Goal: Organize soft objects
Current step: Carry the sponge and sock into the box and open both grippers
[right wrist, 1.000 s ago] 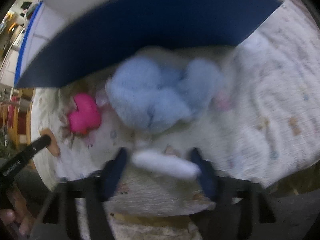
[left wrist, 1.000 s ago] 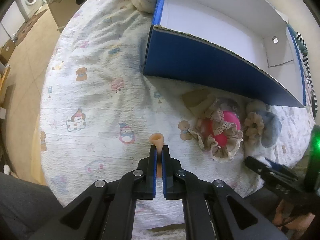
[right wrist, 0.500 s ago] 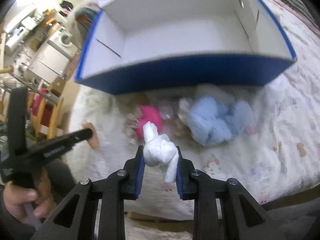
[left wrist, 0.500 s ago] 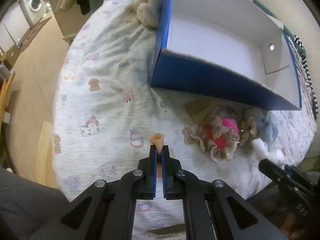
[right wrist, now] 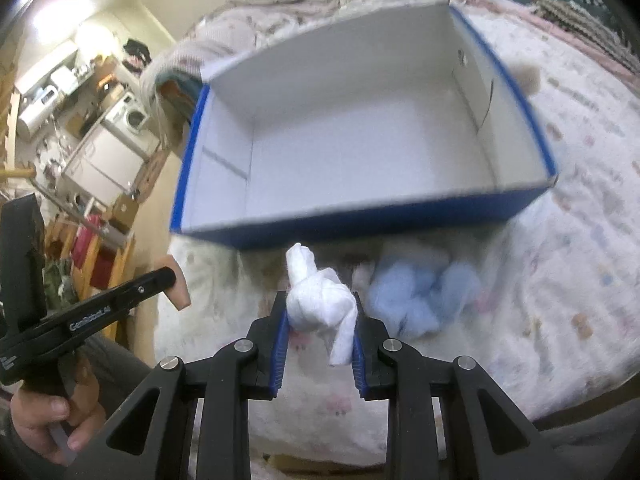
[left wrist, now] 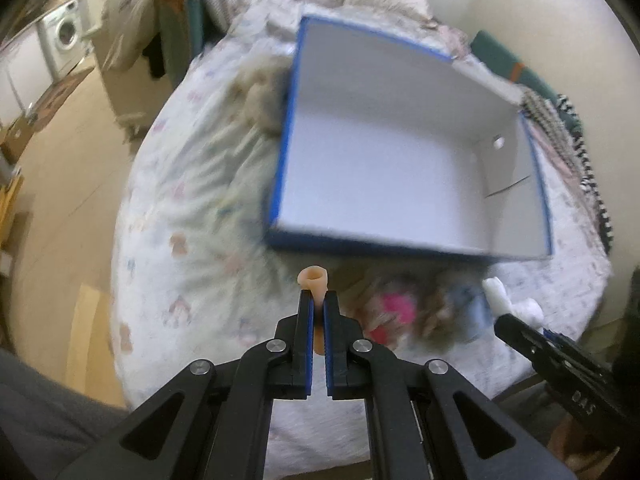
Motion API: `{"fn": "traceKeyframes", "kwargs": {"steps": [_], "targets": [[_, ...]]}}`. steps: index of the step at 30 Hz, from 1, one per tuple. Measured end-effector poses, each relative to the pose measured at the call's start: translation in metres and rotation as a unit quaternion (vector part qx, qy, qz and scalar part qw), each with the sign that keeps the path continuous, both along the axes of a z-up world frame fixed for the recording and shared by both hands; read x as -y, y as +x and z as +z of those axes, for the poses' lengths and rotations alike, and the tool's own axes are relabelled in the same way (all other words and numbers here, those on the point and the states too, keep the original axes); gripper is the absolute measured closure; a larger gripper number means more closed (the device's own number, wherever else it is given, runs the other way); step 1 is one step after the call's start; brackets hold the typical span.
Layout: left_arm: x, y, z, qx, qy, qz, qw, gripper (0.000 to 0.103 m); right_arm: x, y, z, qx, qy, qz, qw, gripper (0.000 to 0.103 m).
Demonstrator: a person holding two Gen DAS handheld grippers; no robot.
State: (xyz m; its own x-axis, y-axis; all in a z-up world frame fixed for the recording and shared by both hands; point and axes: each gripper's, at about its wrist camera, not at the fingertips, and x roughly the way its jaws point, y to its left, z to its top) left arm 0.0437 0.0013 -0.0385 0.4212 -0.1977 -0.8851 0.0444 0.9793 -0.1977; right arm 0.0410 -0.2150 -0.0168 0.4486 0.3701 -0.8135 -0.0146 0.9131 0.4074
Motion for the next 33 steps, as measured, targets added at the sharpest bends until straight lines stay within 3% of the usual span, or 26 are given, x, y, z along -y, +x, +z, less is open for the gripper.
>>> {"fn": "traceKeyframes", "kwargs": {"steps": [7,13,18,23,29,33], "targets": [[0.016,0.034,0.050,0.058,-0.005,-0.033,0.9977,0.099,0.018,0.034,0.036,0.046,0.017,-0.014,0.999,0.074],[0.026,0.074,0.059,0.056,-0.033,-0.054,0.9964,0.099,0.026,0.069,0.044,0.061,0.013,-0.015,0.998,0.074],[0.040,0.096,0.045,0.050,-0.013,-0.068,0.9963,0.099,0.029,0.093,0.027,0.060,0.005,-0.018,0.998,0.074],[0.053,0.110,0.018,0.040,0.001,-0.075,0.9964,0.099,0.026,0.105,-0.006,0.024,0.002,-0.025,0.999,0.074],[0.059,0.121,-0.008,0.024,0.004,-0.071,0.9972,0.099,0.015,0.116,-0.021,0.001,-0.005,-0.016,1.000,0.074],[0.064,0.120,-0.019,0.027,0.041,-0.069,0.9964,0.099,0.009,0.123,-0.037,-0.026,-0.012,-0.008,1.000,0.074]]}}
